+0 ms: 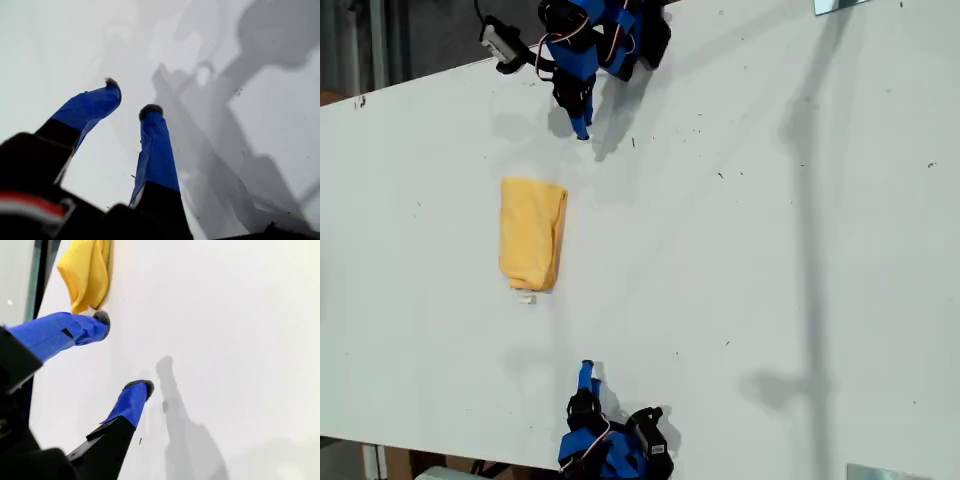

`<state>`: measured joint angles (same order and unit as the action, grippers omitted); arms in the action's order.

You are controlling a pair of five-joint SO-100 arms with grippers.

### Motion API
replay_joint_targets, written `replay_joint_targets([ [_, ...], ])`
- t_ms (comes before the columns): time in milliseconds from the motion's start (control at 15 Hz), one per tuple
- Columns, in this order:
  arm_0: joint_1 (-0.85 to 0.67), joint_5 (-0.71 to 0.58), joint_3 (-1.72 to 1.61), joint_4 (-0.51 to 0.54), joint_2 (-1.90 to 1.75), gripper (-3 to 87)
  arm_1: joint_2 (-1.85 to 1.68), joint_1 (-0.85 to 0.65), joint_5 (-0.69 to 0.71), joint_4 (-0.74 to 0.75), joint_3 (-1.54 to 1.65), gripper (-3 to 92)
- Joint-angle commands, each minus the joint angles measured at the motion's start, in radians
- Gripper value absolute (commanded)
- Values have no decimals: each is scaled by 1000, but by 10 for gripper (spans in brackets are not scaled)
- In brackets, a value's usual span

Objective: Grasp corners of a square towel and fold twice.

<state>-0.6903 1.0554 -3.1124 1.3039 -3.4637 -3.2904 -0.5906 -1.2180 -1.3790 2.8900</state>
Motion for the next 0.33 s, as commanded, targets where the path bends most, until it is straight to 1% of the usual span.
replay_joint_targets([
  [0,14,-12,-3,2,-6,187,5,-6,-6,-2,-8,130],
  [267,14,-12,-3,2,-6,173,5,-14,-6,-11,-8,119],
])
